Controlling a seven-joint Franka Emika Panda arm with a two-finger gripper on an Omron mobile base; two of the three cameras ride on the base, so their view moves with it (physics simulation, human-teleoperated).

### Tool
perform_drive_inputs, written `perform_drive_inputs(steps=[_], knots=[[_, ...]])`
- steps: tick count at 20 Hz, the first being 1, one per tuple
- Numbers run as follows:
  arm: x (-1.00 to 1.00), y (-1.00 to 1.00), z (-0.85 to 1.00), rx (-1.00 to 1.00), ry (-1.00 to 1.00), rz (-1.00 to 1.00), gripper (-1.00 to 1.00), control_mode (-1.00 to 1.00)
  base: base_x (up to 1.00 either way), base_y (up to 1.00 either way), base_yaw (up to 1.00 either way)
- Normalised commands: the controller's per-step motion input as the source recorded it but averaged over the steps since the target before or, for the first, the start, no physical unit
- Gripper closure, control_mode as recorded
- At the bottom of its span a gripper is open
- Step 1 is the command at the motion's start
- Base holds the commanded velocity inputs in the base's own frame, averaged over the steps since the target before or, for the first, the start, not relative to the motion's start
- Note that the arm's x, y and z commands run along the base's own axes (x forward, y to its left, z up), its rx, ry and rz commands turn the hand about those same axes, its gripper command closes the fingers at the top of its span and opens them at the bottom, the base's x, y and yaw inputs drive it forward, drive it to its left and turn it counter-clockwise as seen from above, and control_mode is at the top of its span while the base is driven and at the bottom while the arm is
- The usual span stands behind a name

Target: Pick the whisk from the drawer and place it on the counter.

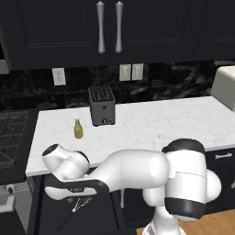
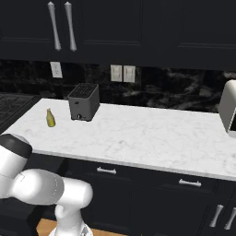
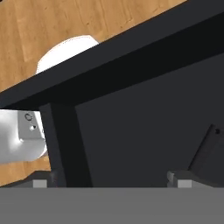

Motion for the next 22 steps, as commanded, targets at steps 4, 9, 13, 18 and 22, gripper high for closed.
perform_drive_inputs(steps=[4,9,13,18,22], knots=[[0.18,0.18,-0.09,0.05,0.0,-0.04,-1.0,-1.0,0.0,0.0,0.0],[0.08,0.04,-0.36,0.17,0.0,-0.07,-1.0,-1.0,0.0,0.0,0.0],[0.23,0.0,-0.59,0.22,0.0,-0.06,-1.0,-1.0,0.0,0.0,0.0],[0.14,0.25,-0.24,0.02,0.0,0.0,-1.0,-1.0,0.0,0.0,0.0],[0.0,0.64,-0.15,-0.08,-0.01,0.0,-1.0,-1.0,0.0,0.0,0.0]])
